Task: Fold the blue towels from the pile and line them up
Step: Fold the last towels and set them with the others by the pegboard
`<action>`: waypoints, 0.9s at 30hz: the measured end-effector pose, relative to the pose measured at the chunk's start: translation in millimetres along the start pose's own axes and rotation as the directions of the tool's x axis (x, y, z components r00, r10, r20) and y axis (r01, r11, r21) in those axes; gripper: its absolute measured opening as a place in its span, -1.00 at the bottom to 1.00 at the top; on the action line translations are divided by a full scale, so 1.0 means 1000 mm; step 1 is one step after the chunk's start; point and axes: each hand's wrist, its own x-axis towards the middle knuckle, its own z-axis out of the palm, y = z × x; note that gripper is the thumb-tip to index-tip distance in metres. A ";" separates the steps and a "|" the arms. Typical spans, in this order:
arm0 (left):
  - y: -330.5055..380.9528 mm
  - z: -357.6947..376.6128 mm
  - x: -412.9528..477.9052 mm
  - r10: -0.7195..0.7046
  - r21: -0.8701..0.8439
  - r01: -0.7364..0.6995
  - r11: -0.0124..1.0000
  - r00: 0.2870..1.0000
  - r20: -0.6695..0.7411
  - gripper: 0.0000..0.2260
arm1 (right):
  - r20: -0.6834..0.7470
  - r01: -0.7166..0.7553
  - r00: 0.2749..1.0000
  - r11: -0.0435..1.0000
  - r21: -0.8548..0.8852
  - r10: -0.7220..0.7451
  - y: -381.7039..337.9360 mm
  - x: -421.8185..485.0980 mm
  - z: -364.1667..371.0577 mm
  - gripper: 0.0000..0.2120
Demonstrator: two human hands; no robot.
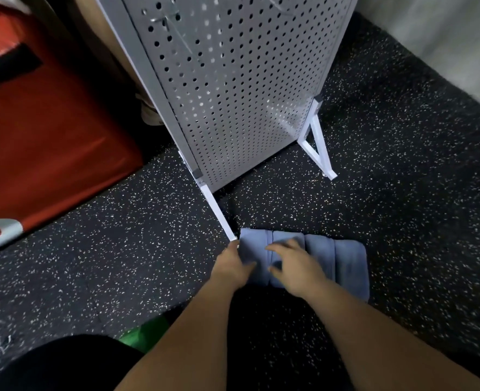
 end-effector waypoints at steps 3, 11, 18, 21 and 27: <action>-0.003 0.005 0.004 -0.008 -0.065 0.009 0.998 1.000 0.017 -0.23 | 0.037 -0.014 0.999 1.000 0.010 0.014 0.002 0.003 0.009 -0.41; 0.001 0.007 0.014 -0.122 -0.415 0.122 0.902 0.992 0.028 -0.75 | 0.063 -0.037 0.997 0.999 -0.024 0.039 0.000 0.012 0.018 -0.36; 0.007 0.000 0.007 -0.214 -0.720 0.271 0.639 0.962 0.172 -0.79 | 0.063 -0.049 0.997 0.999 -0.016 0.050 -0.004 0.006 0.011 -0.43; 0.010 -0.006 -0.003 -0.209 -0.750 0.299 0.590 0.954 0.216 -0.85 | 0.084 -0.048 0.995 0.999 0.016 0.046 -0.014 0.003 0.002 -0.54; 0.022 -0.022 -0.029 -0.143 -0.786 0.202 0.585 0.979 0.145 -0.87 | 0.103 -0.086 0.993 0.964 0.252 0.062 -0.030 -0.005 -0.019 -0.61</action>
